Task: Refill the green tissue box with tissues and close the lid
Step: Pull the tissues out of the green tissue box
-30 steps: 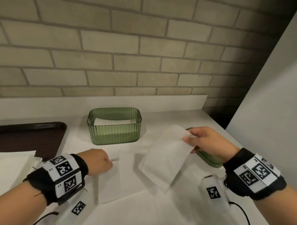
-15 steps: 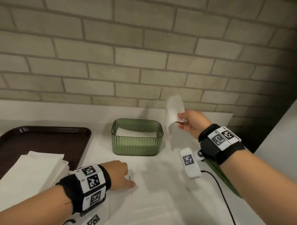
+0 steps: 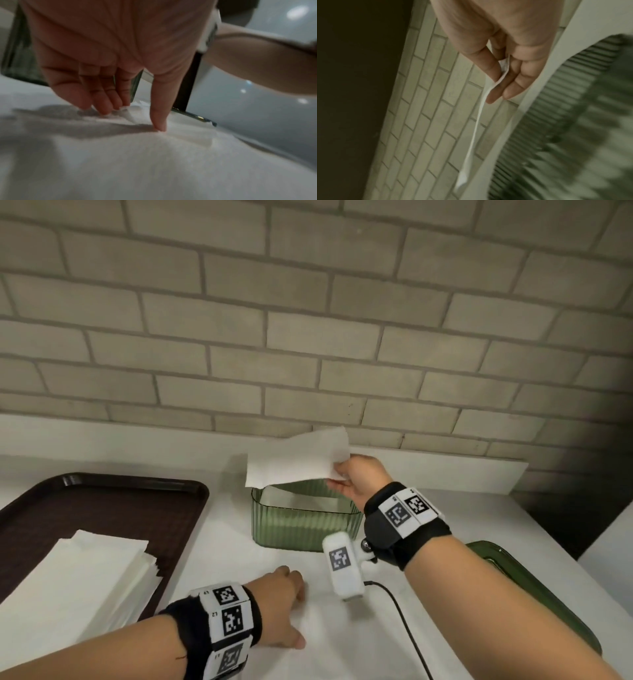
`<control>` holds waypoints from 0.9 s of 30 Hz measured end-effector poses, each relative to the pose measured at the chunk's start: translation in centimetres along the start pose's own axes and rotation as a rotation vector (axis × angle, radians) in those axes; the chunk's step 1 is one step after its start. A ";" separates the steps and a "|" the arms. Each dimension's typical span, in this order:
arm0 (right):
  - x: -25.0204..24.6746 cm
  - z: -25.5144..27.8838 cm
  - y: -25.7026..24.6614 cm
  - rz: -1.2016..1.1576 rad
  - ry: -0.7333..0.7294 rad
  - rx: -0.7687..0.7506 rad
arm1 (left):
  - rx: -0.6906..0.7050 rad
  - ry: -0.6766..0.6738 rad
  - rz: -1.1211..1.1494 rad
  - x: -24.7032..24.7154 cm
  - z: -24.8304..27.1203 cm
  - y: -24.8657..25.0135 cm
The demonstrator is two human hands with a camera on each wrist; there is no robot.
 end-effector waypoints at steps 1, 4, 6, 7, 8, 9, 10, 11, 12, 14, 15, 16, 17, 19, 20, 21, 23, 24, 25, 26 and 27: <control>-0.3 -0.2 0.7 0.073 0.023 0.030 | -0.006 0.006 0.028 -0.2 -0.1 -0.1; -1.1 -0.4 2.1 0.376 0.061 0.110 | 0.023 0.008 0.070 -0.5 -0.2 0.0; -1.2 -0.4 2.4 0.552 0.062 0.120 | 0.051 0.020 0.076 -0.6 -0.2 0.2; -1.3 -0.4 2.3 0.675 0.072 0.107 | 0.059 0.029 0.072 -0.7 -0.3 0.3; -1.3 -0.3 2.1 0.801 0.080 0.093 | 0.065 0.042 0.081 -0.7 -0.4 0.3; -1.3 -0.2 1.9 0.902 0.086 0.083 | 0.077 0.061 0.108 -0.8 -0.4 0.3; -1.3 -0.1 1.6 0.982 0.091 0.077 | 0.094 0.086 0.148 -0.8 -0.4 0.3; -1.3 -0.1 1.5 1.042 0.090 0.078 | 0.111 0.117 0.194 -1.0 -0.4 0.3; -1.3 0.0 1.3 1.085 0.084 0.076 | 0.125 0.147 0.229 -1.2 -0.4 0.1; -1.2 0.1 1.4 1.155 0.060 0.070 | 0.148 0.203 0.274 -1.9 -0.3 -0.2; -1.0 0.3 1.6 1.181 0.042 0.060 | 0.150 0.226 0.289 -2.3 -0.2 -0.4; -0.8 0.5 1.8 1.203 0.023 0.043 | 0.144 0.242 0.292 -2.8 -0.1 -0.7; -0.7 0.6 2.1 1.225 0.008 0.023 | 0.146 0.268 0.283 -3.4 0.3 -0.9; -0.5 0.8 2.6 1.279 -0.017 -0.017 | 0.137 0.317 0.281 -4.6 1.0 -1.7; -0.4 0.8 2.7 1.311 -0.036 -0.023 | 0.128 0.336 0.286 -5.4 1.4 -2.1; -0.3 0.8 2.8 1.351 -0.058 -0.014 | 0.123 0.360 0.293 -6.3 2.0 -2.5; 0.0 0.7 2.7 1.447 -0.086 0.037 | 0.081 0.397 0.323 -8.2 2.9 -3.7; 0.1 0.7 2.4 1.479 -0.086 0.057 | 0.053 0.412 0.331 -9.2 3.3 -4.4; 0.2 0.6 2.1 1.485 -0.084 0.063 | 0.034 0.437 0.338 -10.2 3.8 -5.0; 0.2 0.5 1.7 1.448 -0.084 0.051 | 0.019 0.460 0.337 -11.3 4.4 -5.7; 0.2 0.5 1.3 1.369 -0.089 0.034 | 0.008 0.486 0.328 -12.3 5.0 -6.3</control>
Point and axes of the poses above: each hand's wrist, its own z-axis away from the middle knuckle, its own x-axis out of the palm, y = z × x, the point moved 4 cm from there along -z, towards the middle knuckle, and after that the axes turned 10 degrees about -y, right-handed, at the moved point
